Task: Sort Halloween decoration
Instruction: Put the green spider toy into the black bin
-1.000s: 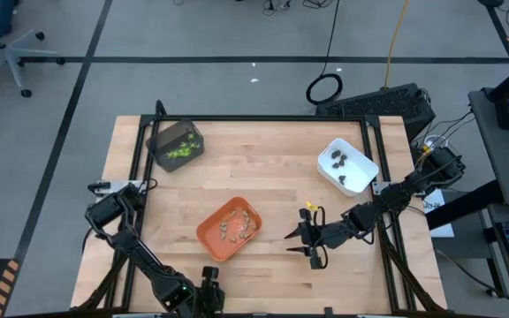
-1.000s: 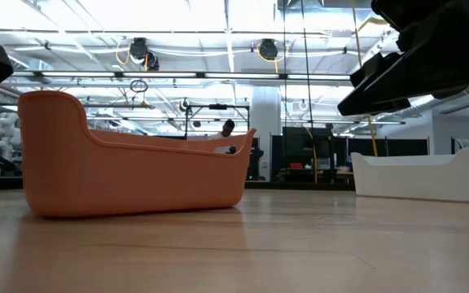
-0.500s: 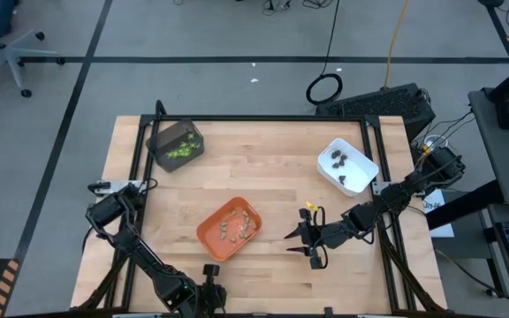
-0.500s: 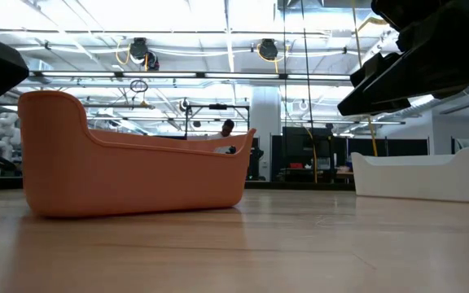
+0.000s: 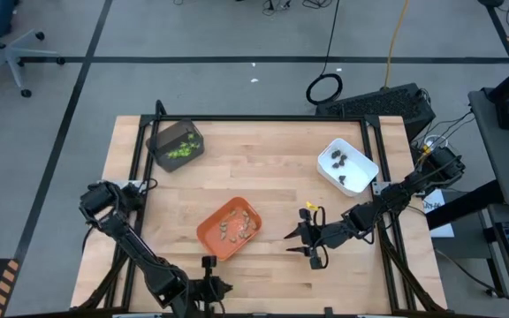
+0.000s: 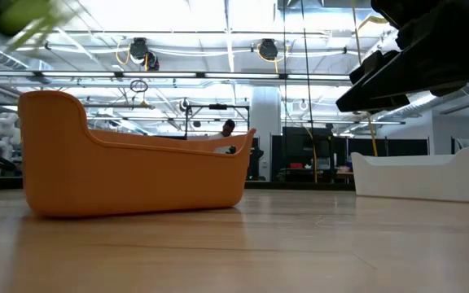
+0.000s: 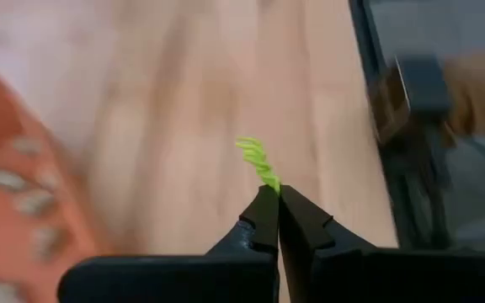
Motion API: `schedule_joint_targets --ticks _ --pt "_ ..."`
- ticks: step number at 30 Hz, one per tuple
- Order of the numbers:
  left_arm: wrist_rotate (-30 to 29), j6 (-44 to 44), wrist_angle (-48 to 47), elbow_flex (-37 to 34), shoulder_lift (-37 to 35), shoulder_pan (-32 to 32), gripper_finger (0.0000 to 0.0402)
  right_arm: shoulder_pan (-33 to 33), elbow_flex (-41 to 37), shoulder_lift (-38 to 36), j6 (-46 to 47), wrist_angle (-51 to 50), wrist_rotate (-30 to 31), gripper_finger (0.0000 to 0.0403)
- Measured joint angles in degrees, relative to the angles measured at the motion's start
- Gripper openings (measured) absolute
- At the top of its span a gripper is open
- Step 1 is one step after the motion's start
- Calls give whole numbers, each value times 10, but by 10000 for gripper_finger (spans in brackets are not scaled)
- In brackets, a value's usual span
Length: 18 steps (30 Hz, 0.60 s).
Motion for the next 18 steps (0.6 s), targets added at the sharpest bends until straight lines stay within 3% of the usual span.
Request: schedule_joint_targets --ticks 9,14,18 --pt "-136 103 3 1 -81 19 0 0 0 0 -28 0 0 157" --pt "-140 217 2 1 -105 65 0 0 0 0 -52 0 1 157" --pt "-96 297 3 1 -129 122 0 2 0 0 -81 -7 -6 156"
